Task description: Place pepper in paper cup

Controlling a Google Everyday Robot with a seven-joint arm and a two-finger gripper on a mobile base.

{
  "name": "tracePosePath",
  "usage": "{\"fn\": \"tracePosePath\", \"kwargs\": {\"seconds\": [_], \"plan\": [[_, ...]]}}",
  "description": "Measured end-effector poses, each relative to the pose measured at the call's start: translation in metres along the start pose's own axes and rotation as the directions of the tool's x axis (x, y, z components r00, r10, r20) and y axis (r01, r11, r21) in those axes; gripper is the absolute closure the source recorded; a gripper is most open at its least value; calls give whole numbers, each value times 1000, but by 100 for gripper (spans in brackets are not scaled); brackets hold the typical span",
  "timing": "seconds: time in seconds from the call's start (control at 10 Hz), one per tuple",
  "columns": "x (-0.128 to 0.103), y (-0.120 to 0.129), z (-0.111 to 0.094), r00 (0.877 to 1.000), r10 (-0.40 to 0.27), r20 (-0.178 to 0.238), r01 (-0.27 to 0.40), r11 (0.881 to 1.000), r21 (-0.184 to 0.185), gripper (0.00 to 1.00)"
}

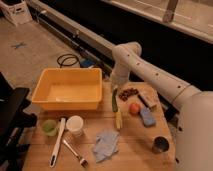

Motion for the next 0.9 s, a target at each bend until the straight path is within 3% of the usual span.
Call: {"fn": "tracePosePath", "kwargs": {"seconds": [0.2, 0.9], "plan": [[-14, -43, -5, 995, -100, -3, 100, 995, 19, 100], [-12, -38, -5, 995, -95, -5, 95, 995, 11, 100]]}}
